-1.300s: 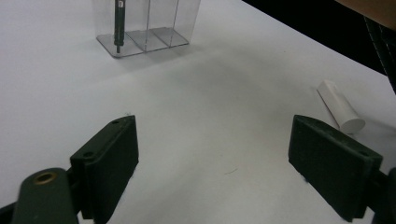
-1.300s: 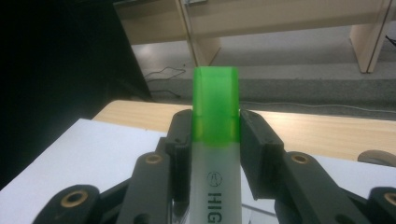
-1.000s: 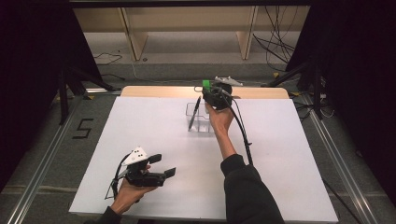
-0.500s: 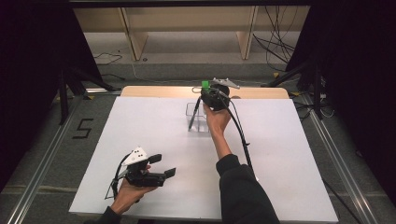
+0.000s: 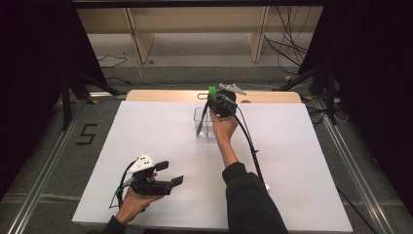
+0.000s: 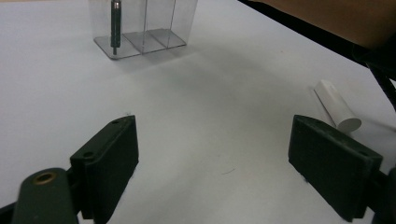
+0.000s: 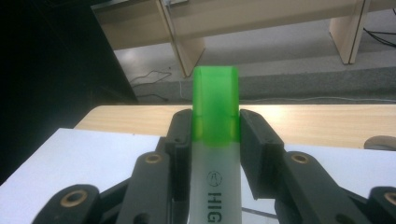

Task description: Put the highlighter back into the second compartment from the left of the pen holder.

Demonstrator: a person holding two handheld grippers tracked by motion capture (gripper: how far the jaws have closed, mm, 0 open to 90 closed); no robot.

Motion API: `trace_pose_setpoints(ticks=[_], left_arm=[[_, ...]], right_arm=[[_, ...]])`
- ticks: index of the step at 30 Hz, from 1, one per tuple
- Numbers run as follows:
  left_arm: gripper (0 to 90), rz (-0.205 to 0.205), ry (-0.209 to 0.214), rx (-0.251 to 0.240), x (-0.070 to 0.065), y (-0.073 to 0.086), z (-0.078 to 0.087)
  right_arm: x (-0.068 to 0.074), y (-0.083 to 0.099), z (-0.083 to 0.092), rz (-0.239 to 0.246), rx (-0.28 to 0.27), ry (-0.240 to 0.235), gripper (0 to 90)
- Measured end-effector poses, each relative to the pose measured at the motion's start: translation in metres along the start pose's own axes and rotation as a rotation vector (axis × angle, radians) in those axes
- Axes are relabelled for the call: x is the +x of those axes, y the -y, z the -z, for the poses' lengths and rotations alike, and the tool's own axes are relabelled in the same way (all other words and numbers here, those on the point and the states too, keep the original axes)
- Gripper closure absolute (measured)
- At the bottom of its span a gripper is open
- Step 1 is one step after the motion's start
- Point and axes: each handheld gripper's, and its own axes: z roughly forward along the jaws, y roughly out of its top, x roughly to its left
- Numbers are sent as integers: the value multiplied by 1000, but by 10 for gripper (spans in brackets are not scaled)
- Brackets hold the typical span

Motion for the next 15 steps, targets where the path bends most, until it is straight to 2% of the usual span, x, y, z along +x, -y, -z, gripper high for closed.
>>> trace_pose_setpoints(ticks=[15], left_arm=[[157, -2, -1, 2, 0, 0, 0]], right_arm=[[-1, 3, 2, 0, -12, 11, 672]])
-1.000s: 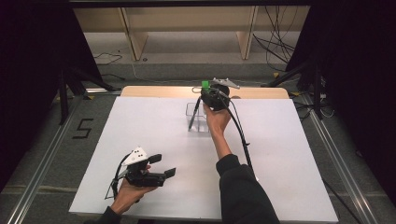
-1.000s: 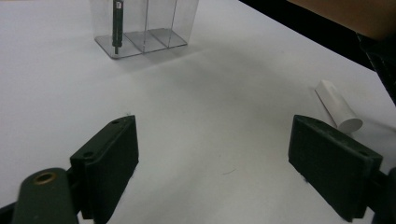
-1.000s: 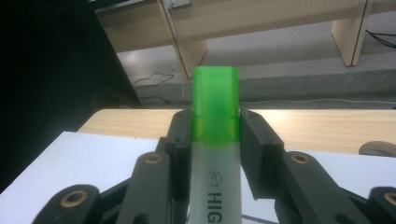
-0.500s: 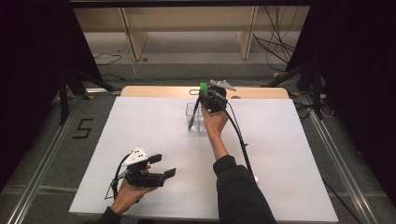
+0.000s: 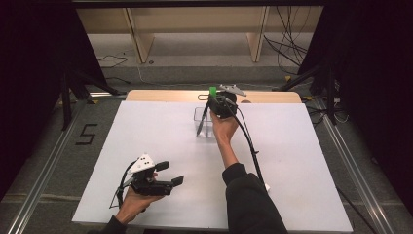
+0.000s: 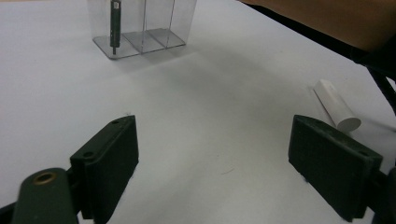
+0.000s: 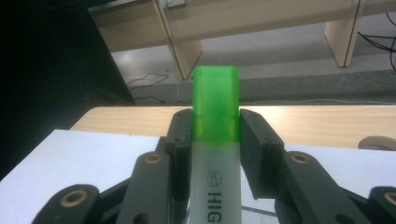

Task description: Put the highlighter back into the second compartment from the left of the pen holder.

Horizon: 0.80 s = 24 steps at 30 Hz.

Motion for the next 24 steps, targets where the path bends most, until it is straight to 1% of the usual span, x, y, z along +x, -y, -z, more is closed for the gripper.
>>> trace_pose_setpoints(ticks=[3, 6, 12, 24], left_arm=[[156, 1, 0, 0, 0, 0, 0], [156, 0, 1, 1, 0, 0, 0], [157, 0, 0, 1, 0, 0, 0], [157, -1, 0, 1, 0, 0, 0]], right_arm=[[0, 0, 1, 11, -4, 1, 673], [1, 1, 2, 7, -7, -6, 672], [0, 2, 3, 8, -14, -7, 672], [0, 2, 4, 20, -14, -11, 671]])
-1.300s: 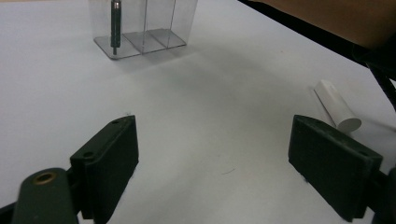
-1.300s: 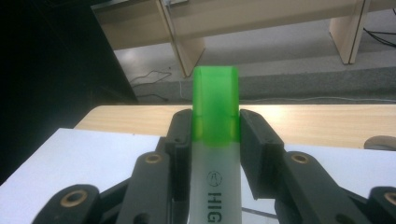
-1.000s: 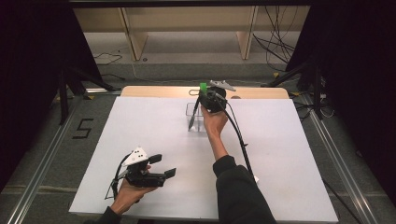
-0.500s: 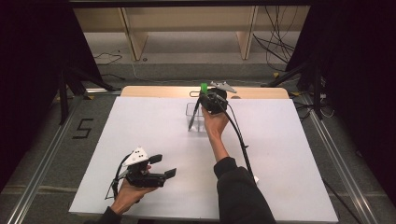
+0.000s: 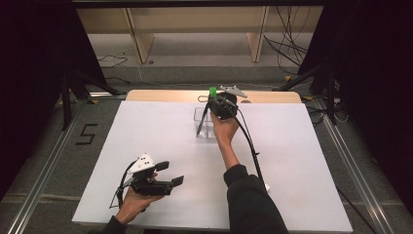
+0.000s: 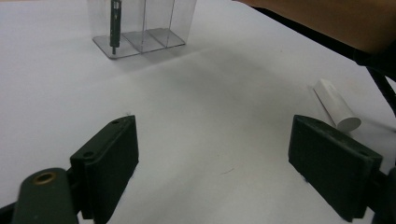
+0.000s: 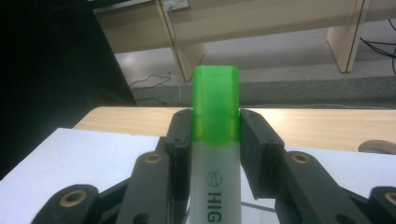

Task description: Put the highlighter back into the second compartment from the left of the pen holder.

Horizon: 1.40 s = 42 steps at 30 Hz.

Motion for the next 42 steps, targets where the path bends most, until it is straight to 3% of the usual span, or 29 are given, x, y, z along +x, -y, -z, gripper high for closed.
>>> trace_pose_setpoints(ticks=[5, 9, 13, 17, 29, 42], left_arm=[[157, 0, 1, 0, 0, 0, 0], [156, 3, 2, 0, 0, 0, 0], [156, 4, 4, 0, -1, 0, 0], [156, 3, 3, 1, 0, 0, 0], [156, 7, 0, 3, 0, 1, -1], [156, 6, -4, 4, 0, 1, -2]], right_arm=[[1, 0, 0, 13, -3, -17, 659], [3, -3, 4, 20, -9, -33, 470], [3, -8, 11, 13, -21, -66, 421], [-1, -13, 16, -3, 2, -85, 370], [-17, -27, 46, 24, 54, -167, 340], [-31, -29, 70, 52, 75, -202, 317]])
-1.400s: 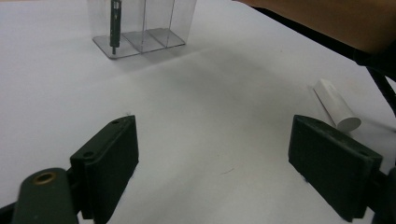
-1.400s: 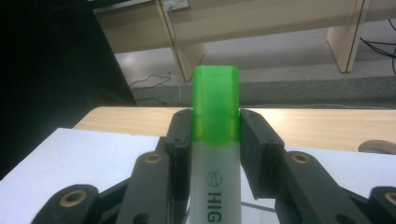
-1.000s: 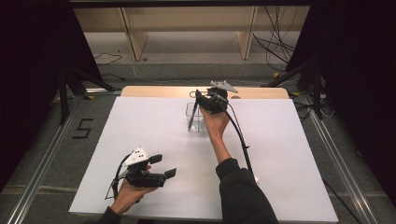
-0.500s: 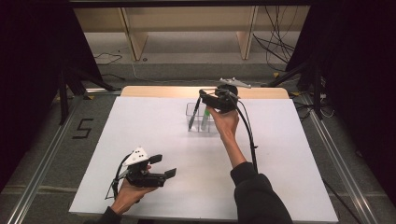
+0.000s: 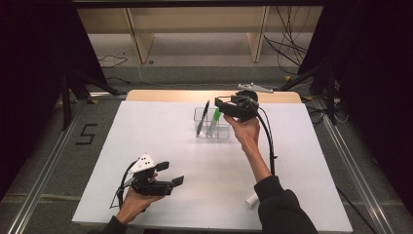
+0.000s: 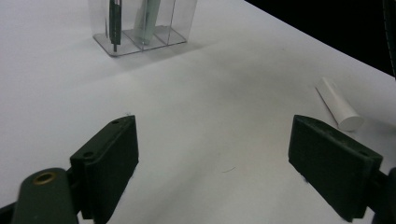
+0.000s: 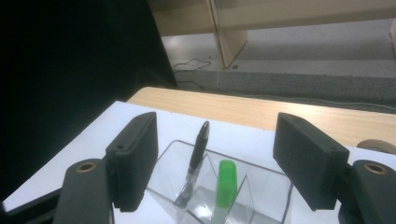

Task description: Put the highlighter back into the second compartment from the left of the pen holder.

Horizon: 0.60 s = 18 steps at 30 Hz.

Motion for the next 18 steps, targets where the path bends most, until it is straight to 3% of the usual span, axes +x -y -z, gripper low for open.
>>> trace_pose_setpoints(ticks=[18], left_arm=[[156, 1, -7, 10, 1, 1, -2]], right_arm=[[-18, 12, 52, 12, 16, -63, 302]])
